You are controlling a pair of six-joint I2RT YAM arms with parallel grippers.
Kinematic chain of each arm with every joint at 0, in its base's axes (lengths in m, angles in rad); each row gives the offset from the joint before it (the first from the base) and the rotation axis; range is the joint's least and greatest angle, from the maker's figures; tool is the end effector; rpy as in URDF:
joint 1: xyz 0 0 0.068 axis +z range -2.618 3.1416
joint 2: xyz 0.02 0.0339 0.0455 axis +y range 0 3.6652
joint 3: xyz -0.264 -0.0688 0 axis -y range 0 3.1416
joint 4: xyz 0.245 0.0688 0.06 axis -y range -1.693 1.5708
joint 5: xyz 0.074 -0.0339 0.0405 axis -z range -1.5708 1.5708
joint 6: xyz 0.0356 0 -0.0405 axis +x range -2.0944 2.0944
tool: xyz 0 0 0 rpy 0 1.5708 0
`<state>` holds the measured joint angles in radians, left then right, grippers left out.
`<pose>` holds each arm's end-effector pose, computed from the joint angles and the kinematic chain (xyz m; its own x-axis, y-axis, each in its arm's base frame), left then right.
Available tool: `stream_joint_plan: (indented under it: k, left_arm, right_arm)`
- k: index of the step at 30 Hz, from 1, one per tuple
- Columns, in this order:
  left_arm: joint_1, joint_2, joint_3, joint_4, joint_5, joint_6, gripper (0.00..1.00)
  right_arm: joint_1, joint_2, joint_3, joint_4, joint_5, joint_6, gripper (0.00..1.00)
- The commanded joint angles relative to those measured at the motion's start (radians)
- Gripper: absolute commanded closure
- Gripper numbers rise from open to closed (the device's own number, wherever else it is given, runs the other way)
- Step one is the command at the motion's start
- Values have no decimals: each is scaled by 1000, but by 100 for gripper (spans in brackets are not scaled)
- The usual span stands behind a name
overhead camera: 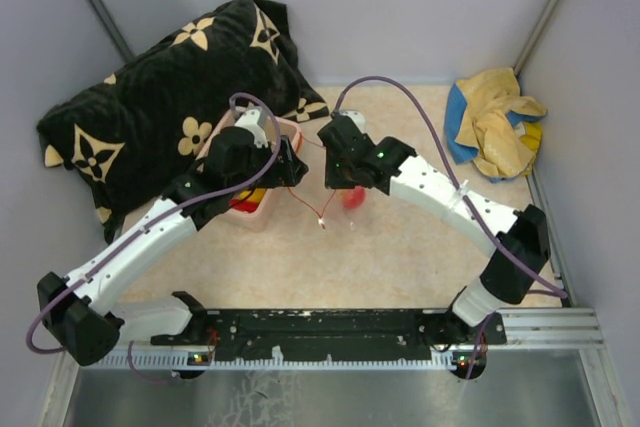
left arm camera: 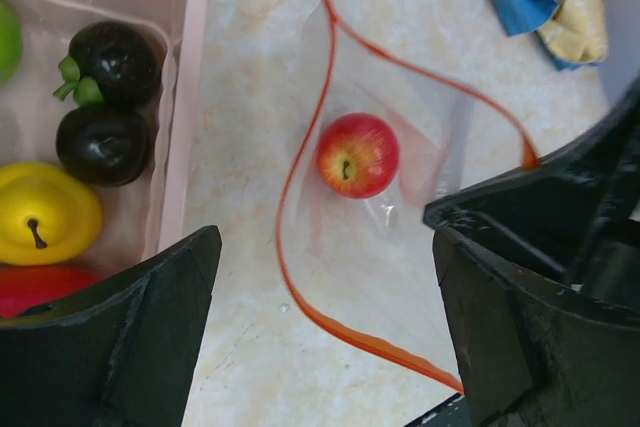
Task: Place the food in the zip-top bag and seal the zipper
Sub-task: Place the fake fruit in the zipper food storage bag, then pick up the fake fruit from the bin.
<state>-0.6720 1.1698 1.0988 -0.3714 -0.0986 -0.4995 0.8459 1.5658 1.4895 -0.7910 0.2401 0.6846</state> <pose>0.2092 -0.1619 0.3522 -0.5575 -0.1656 -0.8135 0.3222 0.8599 -0.3959 0.2303 0.2472 0.3358 -0.7870 0.0379 -0.6158 -0.1645 0.9491 0.2686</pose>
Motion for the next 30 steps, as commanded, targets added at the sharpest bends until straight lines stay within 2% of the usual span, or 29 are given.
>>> stream_joint_plan:
  k: [1,4,8,10,14,16,17,18,22,24,28,30]
  left_arm:
    - [6,31,-41,-37,-28,20,10]
    - [7,52,-51,-7,-26,29,16]
    - [8,88,-53,19,10,33,31]
    - [8,105,-57,34,38,31,43]
    - [7,127,-40,28,66,31,80]
    - [6,125,-16,11,68,42,92]
    - [6,121,-2,2,65,49,97]
    - [6,114,8,-1,60,56,100]
    - [6,83,31,-1,62,74,100]
    - [6,80,48,-6,81,72,100]
    - [5,78,61,-9,92,68,100]
    - [5,80,70,-11,92,73,100]
  right_arm:
    - [-8,-70,-14,46,5,-4,100]
    - [-10,-85,-26,48,5,-8,100]
    - [-12,-103,-47,53,3,-7,100]
    - [-13,-109,-53,55,2,-9,100]
    - [-16,-116,-51,32,19,-19,100]
    - [-18,-118,-37,-1,55,-32,99]
    - [-20,-120,-29,-18,75,-39,95]
    - [-23,-123,-19,-35,95,-50,91]
    - [-33,-122,40,-82,138,-104,72]
    - [-36,-113,80,-99,151,-133,66]
    - [-36,-86,146,-118,169,-168,67]
    - [-37,-72,169,-122,170,-182,72]
